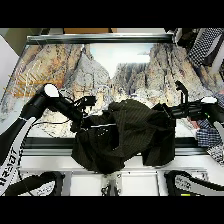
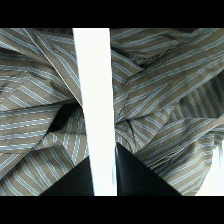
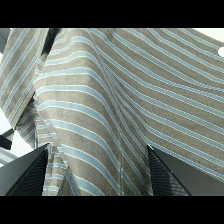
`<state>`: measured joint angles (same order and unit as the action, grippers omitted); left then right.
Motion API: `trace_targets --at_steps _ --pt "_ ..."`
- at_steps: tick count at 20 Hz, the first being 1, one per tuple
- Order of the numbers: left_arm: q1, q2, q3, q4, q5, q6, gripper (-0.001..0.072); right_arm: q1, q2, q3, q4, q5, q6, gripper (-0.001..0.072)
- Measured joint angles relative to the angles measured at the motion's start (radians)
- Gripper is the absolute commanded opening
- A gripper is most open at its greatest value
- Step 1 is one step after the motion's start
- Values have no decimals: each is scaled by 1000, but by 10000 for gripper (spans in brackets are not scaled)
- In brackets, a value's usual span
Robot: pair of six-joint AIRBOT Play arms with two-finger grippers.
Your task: Fold the clothes and pants, and hang the long-sleeved shirts on hangers.
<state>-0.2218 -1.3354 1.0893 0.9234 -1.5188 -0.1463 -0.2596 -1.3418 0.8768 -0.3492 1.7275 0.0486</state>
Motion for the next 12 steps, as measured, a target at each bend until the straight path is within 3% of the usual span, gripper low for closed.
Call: trace_targets --at_steps 12 --pt "0 0 0 -6 0 0 16 2 0 0 30 0 1 659"
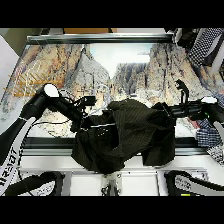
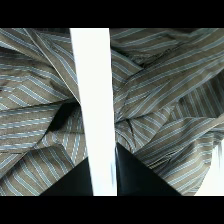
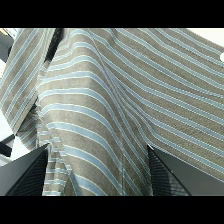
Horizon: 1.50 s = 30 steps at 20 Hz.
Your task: Fold the clothes and pants, and hang the long-sleeved shirts on hangers.
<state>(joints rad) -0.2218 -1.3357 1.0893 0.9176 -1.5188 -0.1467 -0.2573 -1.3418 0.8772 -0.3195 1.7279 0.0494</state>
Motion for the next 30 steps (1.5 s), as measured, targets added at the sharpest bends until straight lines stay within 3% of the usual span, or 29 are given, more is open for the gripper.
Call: trace_targets --at_steps 3,4,5,6,22,23,24,25,30 --pt "0 0 0 -1 0 0 16 0 0 0 2 0 3 656" --pt "0 0 0 -1 0 0 16 0 0 0 2 0 3 597" --pt "0 0 0 -1 0 0 16 0 0 0 3 0 3 343" --pt "0 0 0 -1 0 0 16 0 0 0 3 0 3 9" --pt "0 -1 0 2 2 -1 19 0 0 0 3 0 2 19" --pt "0 -1 0 2 2 -1 74 0 0 0 3 0 2 18" --pt "0 -1 0 3 3 0 305 0 0 0 2 0 3 18" --pt "0 0 1 -6 23 2 406 0 -1 -1 2 -5 30 19" --pt "0 0 2 -1 27 -97 405 -1 -2 -2 -1 -4 9 17"
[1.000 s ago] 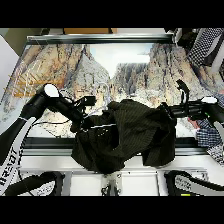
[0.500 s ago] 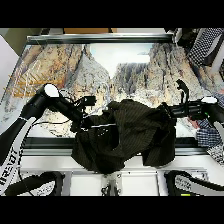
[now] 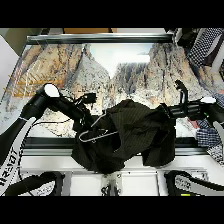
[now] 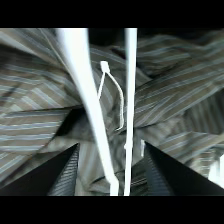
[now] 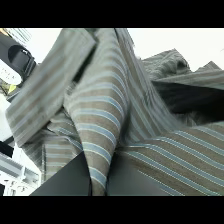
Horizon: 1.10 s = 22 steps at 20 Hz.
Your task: Fold the clothes and pants, and hang the long-sleeved shirts on hangers.
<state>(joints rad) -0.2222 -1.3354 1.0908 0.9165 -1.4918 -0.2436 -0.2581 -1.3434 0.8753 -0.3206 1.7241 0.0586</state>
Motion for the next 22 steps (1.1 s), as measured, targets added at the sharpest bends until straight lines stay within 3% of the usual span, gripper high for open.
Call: trace_targets --at_steps 7,12,22 --pt "62 21 0 6 10 -160 406 0 0 0 3 0 -6 15" --pt "163 132 0 5 22 -271 405 0 10 1 27 -34 11 14" --pt "357 423 -12 6 195 -690 404 -2 220 2 306 -134 20 14"
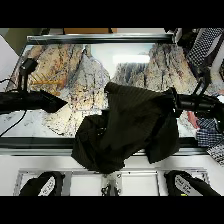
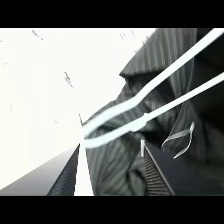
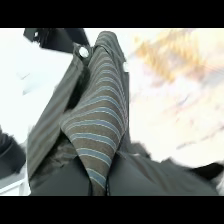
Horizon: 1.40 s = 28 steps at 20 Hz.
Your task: Fold the clothes and pants, and hang the long-sleeved shirts on hangers.
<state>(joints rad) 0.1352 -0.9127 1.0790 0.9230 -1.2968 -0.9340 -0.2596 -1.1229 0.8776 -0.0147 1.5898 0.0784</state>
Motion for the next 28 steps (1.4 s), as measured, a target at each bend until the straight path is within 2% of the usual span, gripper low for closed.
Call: trace_targets --at_steps 4,6,14,21,28 --pt "11 73 -119 -7 27 -235 410 0 106 0 41 -87 19 13" --pt "6 103 -218 -40 34 -336 665 0 148 0 53 -126 20 13" --pt "-186 146 -602 -274 166 -675 660 0 196 0 64 -189 45 14" --pt "-333 148 -818 -601 348 -769 659 0 200 0 64 -196 45 14" --pt "-465 0 -820 -679 449 -804 660 0 200 0 65 -196 45 14"
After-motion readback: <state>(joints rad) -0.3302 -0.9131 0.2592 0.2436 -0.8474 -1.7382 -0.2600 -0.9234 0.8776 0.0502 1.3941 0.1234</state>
